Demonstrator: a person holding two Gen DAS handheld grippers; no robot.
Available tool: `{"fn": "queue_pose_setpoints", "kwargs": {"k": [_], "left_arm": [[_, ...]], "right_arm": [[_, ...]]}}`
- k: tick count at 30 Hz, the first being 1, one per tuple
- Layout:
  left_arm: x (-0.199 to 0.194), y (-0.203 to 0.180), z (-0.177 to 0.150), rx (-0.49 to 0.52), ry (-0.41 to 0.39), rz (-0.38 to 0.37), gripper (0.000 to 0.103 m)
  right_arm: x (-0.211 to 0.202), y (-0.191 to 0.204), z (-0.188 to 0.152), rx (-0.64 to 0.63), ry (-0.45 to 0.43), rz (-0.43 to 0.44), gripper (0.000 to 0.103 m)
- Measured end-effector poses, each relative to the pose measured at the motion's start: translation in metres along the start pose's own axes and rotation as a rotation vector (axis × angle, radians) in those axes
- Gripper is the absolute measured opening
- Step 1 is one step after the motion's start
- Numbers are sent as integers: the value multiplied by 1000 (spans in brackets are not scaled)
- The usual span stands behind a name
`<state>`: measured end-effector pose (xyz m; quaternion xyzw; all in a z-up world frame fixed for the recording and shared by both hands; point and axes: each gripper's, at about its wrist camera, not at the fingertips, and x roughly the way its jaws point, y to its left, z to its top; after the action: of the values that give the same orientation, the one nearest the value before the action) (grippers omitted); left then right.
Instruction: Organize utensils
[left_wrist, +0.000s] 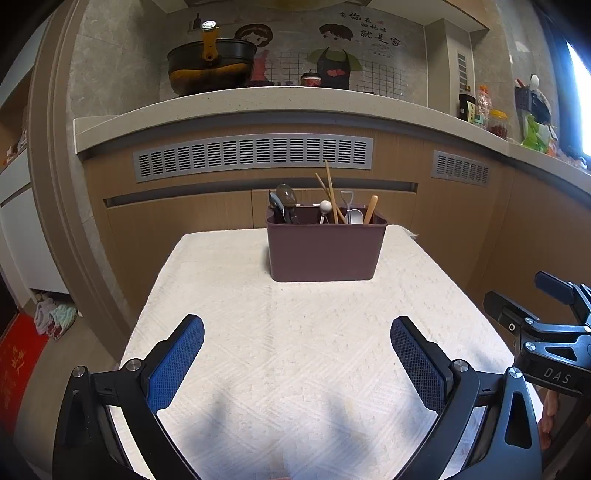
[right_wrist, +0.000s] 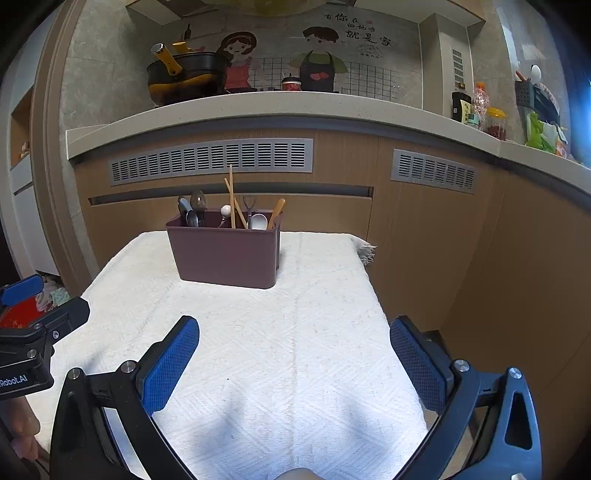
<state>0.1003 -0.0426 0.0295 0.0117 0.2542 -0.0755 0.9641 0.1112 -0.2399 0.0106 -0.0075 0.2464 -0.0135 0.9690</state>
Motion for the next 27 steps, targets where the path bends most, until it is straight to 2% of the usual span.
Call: {"fn": "queue_pose_setpoints", "kwargs": {"k": [27], "left_arm": [[3, -1, -1, 11, 11, -2, 101]], "right_arm": [[1, 0, -1, -10, 2, 5, 103]]}}
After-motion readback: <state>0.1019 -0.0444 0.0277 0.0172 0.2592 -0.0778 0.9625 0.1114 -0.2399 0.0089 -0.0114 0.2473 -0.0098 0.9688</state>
